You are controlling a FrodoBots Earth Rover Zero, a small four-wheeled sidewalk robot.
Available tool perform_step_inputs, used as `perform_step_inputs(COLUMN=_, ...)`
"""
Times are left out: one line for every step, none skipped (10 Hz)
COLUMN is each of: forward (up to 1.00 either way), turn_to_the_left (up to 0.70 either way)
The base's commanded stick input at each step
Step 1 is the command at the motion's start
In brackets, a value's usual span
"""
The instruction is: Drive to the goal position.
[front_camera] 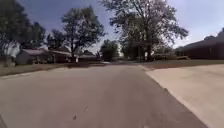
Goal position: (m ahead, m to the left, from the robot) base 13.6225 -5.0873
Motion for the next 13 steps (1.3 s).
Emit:
perform_step_inputs(forward=0.70, turn_to_the_left=0.00)
perform_step_inputs(forward=0.70, turn_to_the_left=0.00)
perform_step_inputs(forward=0.70, turn_to_the_left=0.00)
perform_step_inputs(forward=0.70, turn_to_the_left=0.00)
perform_step_inputs(forward=0.70, turn_to_the_left=0.00)
perform_step_inputs(forward=0.70, turn_to_the_left=0.00)
perform_step_inputs(forward=0.70, turn_to_the_left=0.00)
perform_step_inputs(forward=0.70, turn_to_the_left=0.00)
perform_step_inputs(forward=0.70, turn_to_the_left=0.00)
perform_step_inputs(forward=0.70, turn_to_the_left=0.00)
perform_step_inputs(forward=0.70, turn_to_the_left=0.00)
perform_step_inputs(forward=0.70, turn_to_the_left=0.00)
perform_step_inputs(forward=0.70, turn_to_the_left=0.00)
